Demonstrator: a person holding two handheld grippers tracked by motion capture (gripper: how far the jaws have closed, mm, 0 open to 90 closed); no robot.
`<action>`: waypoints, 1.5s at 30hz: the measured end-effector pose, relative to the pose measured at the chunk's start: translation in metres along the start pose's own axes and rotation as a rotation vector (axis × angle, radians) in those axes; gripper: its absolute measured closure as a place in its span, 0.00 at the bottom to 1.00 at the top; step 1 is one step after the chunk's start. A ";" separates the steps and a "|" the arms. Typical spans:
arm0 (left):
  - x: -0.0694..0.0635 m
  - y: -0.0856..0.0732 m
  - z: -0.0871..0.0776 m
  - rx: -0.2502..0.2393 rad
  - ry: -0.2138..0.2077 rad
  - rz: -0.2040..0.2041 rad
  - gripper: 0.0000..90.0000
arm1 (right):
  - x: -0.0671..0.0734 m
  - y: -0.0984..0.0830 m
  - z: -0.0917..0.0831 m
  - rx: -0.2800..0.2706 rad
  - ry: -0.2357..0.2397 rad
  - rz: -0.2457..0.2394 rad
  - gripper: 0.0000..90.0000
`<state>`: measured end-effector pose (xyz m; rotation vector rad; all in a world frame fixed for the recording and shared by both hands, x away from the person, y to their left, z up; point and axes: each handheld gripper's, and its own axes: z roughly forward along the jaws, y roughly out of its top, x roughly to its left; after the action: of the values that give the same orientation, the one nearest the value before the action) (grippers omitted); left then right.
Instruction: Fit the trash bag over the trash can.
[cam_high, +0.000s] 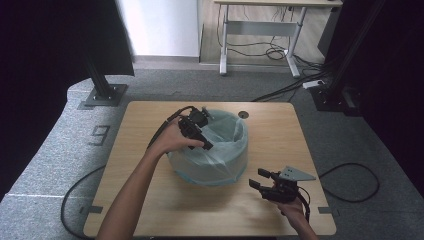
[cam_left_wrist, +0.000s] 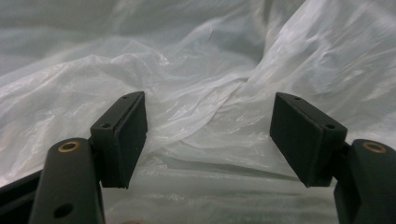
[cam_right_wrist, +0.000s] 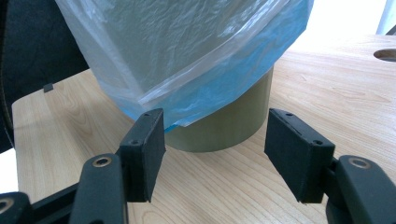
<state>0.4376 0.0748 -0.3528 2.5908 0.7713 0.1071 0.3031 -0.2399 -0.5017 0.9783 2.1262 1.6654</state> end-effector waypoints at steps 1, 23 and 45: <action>0.000 -0.002 -0.004 -0.031 -0.005 -0.003 0.31 | 0.000 0.000 0.000 0.000 -0.001 0.003 0.41; -0.015 -0.086 -0.071 -0.409 0.041 -0.063 0.30 | -0.002 0.000 0.001 0.003 -0.015 0.001 0.41; -0.031 -0.185 -0.054 -0.477 0.108 -0.163 0.30 | -0.007 -0.006 0.004 0.026 -0.028 0.021 0.41</action>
<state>0.3075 0.2174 -0.3811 2.0792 0.8705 0.3404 0.3087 -0.2426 -0.5098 1.0285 2.1316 1.6281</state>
